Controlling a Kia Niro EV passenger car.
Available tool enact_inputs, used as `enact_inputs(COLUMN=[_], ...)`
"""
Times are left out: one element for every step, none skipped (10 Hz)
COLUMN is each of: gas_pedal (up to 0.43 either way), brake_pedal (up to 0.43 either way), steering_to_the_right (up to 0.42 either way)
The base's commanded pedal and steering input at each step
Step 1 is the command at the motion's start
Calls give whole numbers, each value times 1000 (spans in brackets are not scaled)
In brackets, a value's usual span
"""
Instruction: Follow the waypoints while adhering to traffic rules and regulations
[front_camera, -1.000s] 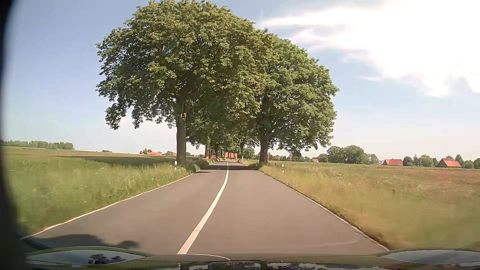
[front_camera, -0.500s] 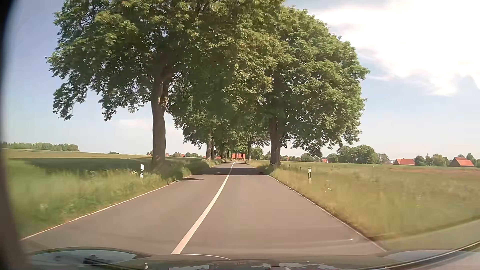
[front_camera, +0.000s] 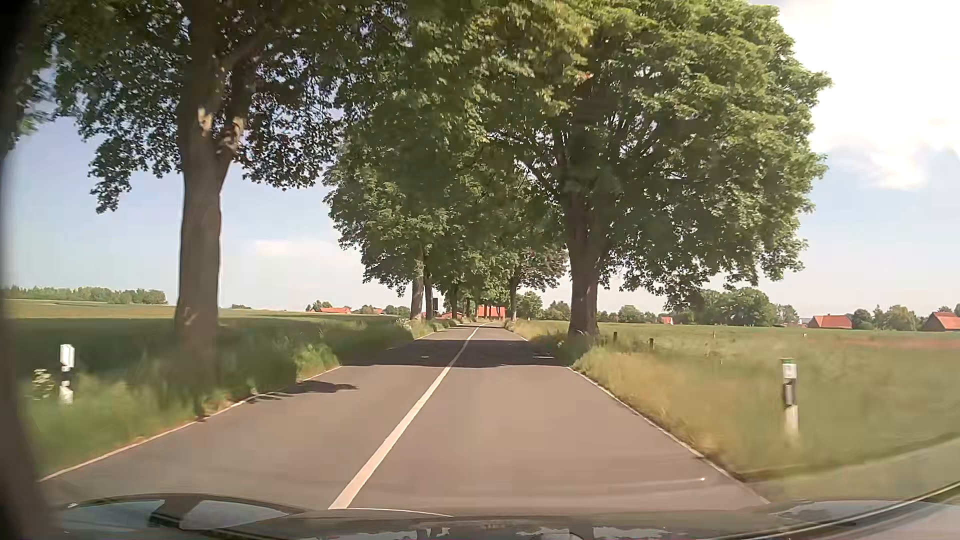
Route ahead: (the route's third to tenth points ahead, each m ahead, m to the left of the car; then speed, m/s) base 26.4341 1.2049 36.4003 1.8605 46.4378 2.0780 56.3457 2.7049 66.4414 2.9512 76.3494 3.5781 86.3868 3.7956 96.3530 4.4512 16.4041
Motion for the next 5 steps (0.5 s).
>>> enact_inputs(gas_pedal=[130, 130, 130, 130, 138], brake_pedal=[0, 0, 0, 0, 0], steering_to_the_right=[-10, -9, -9, -9, -8])
